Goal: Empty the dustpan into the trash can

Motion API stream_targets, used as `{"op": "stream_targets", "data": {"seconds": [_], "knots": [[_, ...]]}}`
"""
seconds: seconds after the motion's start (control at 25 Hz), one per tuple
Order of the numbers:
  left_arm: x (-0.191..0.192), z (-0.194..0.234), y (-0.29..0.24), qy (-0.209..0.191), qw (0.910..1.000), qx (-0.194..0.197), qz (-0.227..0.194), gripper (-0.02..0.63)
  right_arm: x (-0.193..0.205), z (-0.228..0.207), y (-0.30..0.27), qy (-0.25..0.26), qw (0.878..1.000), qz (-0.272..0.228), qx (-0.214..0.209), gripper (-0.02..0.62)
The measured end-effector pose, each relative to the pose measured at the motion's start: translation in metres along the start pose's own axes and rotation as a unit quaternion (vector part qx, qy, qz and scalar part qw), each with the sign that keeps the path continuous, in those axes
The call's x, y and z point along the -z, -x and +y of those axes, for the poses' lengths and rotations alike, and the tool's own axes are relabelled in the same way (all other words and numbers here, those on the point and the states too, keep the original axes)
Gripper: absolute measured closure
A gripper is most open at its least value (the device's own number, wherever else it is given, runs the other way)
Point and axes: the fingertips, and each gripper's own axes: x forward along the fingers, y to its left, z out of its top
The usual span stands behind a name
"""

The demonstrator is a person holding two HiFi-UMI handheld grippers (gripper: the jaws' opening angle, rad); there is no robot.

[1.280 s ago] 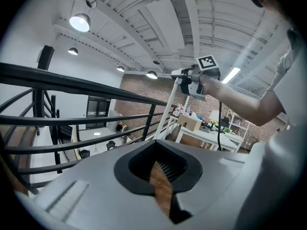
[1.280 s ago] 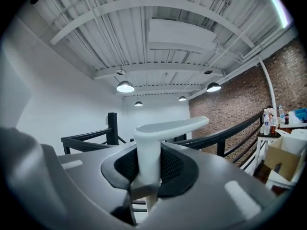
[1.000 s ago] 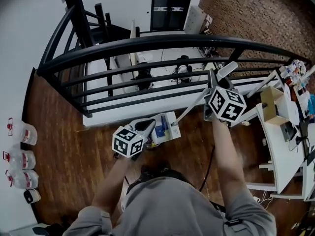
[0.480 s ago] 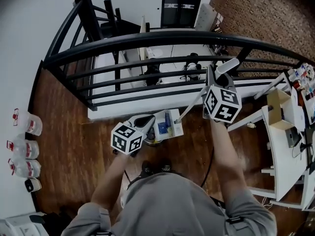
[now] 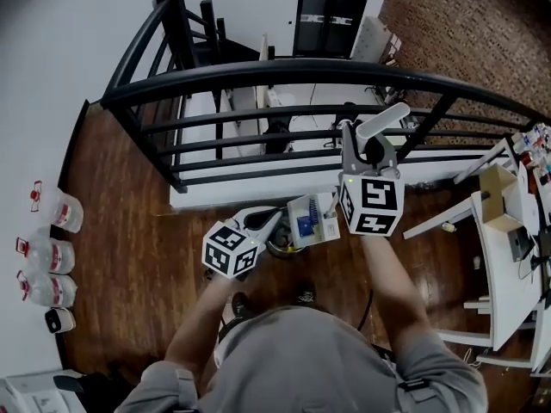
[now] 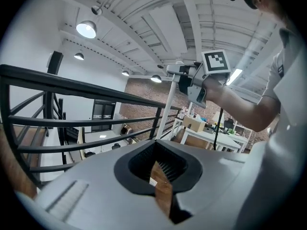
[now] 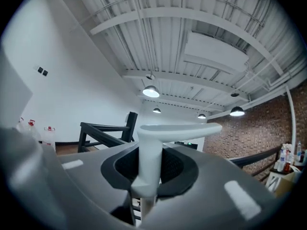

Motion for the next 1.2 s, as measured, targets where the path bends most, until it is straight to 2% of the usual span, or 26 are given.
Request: {"op": "stream_targets", "data": {"seconds": [0.32, 0.56, 0.84, 1.04, 1.2], "knots": [[0.009, 0.056, 0.123, 0.002, 0.9995, 0.003, -0.033, 0.601, -0.025, 0.171, 0.023, 0.082, 0.995, -0.006, -0.05, 0.532], [0.027, 0.078, 0.186, 0.019, 0.9986, -0.009, -0.049, 0.601, -0.024, 0.258, 0.041, 0.12, 0.988, -0.003, -0.1, 0.538], [0.05, 0.074, 0.228, 0.042, 0.9964, -0.04, -0.062, 0.601, -0.015, 0.321, 0.065, 0.146, 0.976, -0.006, -0.164, 0.541], [0.063, 0.051, 0.254, 0.047, 0.9945, -0.071, -0.061, 0.601, -0.008, 0.342, 0.083, 0.146, 0.971, -0.014, -0.191, 0.541], [0.065, 0.028, 0.274, 0.036, 0.9941, -0.087, -0.054, 0.601, -0.006, 0.353, 0.093, 0.146, 0.965, -0.021, -0.216, 0.541]]}}
